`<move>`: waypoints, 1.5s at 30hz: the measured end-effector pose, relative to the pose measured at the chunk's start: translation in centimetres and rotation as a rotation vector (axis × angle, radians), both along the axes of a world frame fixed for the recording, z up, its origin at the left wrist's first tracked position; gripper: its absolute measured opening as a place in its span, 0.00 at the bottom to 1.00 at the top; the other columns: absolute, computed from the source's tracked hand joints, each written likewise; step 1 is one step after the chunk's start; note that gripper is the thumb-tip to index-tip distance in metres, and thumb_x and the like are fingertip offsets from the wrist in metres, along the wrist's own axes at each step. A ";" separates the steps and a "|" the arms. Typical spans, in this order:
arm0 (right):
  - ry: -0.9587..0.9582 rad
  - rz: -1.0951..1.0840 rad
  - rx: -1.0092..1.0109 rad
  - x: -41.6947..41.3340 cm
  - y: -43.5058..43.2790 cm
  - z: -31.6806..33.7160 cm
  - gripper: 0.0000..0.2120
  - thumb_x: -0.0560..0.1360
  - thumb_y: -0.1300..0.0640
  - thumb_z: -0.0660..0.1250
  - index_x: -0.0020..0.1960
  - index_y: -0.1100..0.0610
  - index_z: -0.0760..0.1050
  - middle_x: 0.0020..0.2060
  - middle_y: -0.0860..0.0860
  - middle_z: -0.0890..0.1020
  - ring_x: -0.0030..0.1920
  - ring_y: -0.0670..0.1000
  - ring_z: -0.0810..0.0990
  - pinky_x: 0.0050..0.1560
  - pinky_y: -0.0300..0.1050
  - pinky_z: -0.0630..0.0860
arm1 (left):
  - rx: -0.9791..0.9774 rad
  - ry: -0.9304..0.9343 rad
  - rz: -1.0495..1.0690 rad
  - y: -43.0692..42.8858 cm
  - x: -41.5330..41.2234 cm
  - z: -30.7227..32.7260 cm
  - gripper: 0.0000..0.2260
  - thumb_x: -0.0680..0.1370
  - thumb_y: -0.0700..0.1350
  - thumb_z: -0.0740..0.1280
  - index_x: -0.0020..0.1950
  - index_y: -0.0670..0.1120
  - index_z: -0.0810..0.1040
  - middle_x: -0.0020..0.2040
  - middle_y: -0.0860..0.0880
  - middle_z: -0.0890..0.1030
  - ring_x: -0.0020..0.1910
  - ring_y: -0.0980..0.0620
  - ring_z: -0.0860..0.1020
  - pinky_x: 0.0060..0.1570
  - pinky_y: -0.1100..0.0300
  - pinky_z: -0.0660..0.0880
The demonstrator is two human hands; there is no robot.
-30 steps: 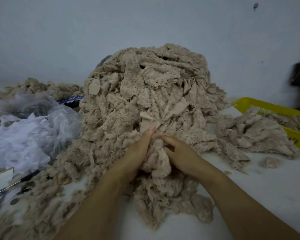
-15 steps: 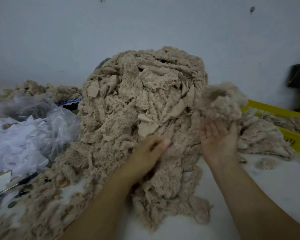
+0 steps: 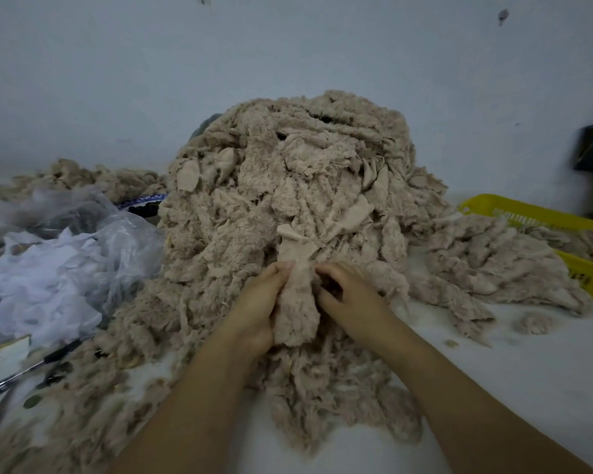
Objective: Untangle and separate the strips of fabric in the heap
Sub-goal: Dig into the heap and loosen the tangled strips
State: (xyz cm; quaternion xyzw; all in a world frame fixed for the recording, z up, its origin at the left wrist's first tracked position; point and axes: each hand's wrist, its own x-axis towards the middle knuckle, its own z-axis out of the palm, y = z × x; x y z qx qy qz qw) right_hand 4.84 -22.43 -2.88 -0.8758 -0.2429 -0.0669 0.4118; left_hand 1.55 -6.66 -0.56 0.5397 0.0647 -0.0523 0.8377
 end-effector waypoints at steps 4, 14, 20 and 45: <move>-0.096 -0.052 0.021 0.1 -0.3 0.1 0.03 0.80 0.53 0.64 0.52 0.48 0.76 0.47 0.38 0.70 0.56 0.45 0.66 0.49 0.33 0.62 | -0.346 0.021 -0.123 0.3 -0.2 0.3 0.11 0.75 0.45 0.67 0.52 0.39 0.79 0.40 0.41 0.84 0.36 0.46 0.84 0.35 0.55 0.82; -0.107 -0.049 0.328 -0.8 -0.3 1.3 0.07 0.82 0.50 0.59 0.46 0.42 0.68 0.32 0.36 0.75 0.29 0.40 0.71 0.29 0.31 0.67 | 0.313 -0.169 0.127 -0.4 0.1 0.4 0.13 0.77 0.59 0.67 0.54 0.55 0.85 0.52 0.53 0.86 0.53 0.54 0.84 0.49 0.56 0.81; -0.072 -0.034 0.375 -0.9 -0.3 1.4 0.09 0.82 0.53 0.60 0.48 0.40 0.70 0.41 0.30 0.77 0.41 0.34 0.76 0.38 0.26 0.70 | 0.537 -0.363 -0.033 -1.4 -0.4 -0.4 0.13 0.78 0.57 0.68 0.61 0.56 0.81 0.54 0.61 0.84 0.54 0.62 0.82 0.49 0.71 0.77; 0.070 -0.143 0.353 0.1 -0.7 1.1 0.12 0.83 0.53 0.57 0.47 0.57 0.75 0.35 0.51 0.78 0.33 0.46 0.73 0.35 0.42 0.69 | 0.797 -0.392 -0.032 -0.8 0.5 -0.7 0.14 0.77 0.39 0.69 0.46 0.60 0.79 0.48 0.58 0.81 0.41 0.70 0.78 0.38 0.77 0.71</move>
